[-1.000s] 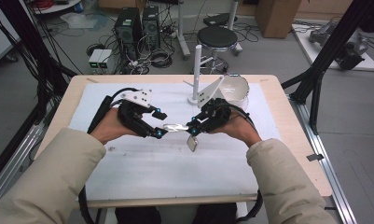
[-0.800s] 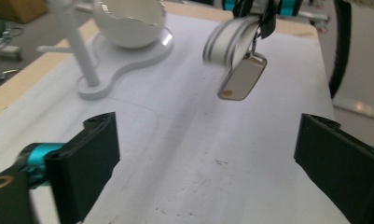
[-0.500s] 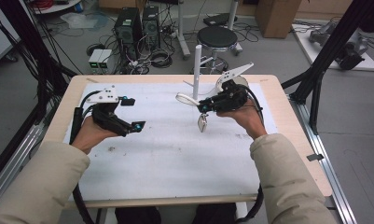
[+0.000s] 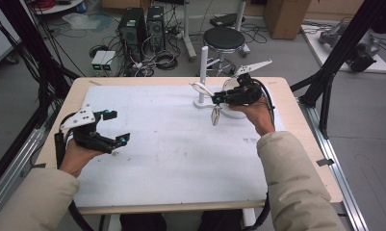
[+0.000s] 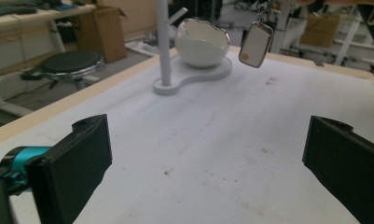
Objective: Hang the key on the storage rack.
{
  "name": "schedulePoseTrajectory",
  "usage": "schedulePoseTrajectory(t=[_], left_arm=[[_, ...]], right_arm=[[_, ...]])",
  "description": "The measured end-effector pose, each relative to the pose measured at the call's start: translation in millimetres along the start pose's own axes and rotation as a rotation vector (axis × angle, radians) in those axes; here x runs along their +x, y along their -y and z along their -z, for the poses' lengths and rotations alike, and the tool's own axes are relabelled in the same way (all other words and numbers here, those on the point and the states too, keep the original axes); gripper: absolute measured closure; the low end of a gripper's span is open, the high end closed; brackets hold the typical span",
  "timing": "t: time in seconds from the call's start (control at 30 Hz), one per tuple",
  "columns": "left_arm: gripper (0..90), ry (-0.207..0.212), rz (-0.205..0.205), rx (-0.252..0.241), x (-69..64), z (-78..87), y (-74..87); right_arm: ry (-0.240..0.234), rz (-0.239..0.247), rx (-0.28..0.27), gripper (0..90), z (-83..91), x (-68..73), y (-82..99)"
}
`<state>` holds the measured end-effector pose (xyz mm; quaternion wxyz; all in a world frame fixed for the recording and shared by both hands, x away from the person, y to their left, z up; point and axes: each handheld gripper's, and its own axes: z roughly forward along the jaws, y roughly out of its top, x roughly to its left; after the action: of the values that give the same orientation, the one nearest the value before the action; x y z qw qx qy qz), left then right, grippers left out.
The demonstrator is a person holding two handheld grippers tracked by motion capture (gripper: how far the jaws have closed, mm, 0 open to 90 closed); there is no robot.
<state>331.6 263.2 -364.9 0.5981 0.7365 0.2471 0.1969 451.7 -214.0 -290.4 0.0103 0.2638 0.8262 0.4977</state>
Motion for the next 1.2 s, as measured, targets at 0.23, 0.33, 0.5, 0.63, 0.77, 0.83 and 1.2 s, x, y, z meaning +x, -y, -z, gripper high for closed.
schedulePoseTrajectory(t=[0.23,0.33,0.5,0.63,0.77,0.83,1.2], left_arm=[[1.7,-0.086,0.011,-0.069,-2.6,23.4,25.9],[1.7,-0.119,0.037,-0.090,-3.0,29.6,38.4],[1.7,-0.144,0.047,-0.114,-6.6,35.8,54.6],[1.7,-0.158,0.055,-0.134,-10.7,39.9,69.0],[1.7,-0.181,0.066,-0.159,-12.2,44.2,79.8],[1.7,-0.189,0.068,-0.164,-12.8,45.5,82.9],[1.7,-0.195,0.079,-0.175,-15.0,47.3,95.5]], right_arm=[[0.017,-0.032,-0.009,74.8,-1.7,-12.2,-0.2],[0.024,-0.050,-0.006,74.8,-2.8,-16.0,0.8],[0.022,-0.076,-0.014,74.8,-6.0,-23.2,2.3],[0.030,-0.092,-0.011,74.8,-10.2,-29.5,3.8],[0.032,-0.101,-0.005,74.8,-13.7,-34.3,5.1],[0.035,-0.103,-0.008,74.7,-15.4,-36.7,5.6],[0.051,-0.119,-0.007,74.7,-22.9,-46.7,8.5]])
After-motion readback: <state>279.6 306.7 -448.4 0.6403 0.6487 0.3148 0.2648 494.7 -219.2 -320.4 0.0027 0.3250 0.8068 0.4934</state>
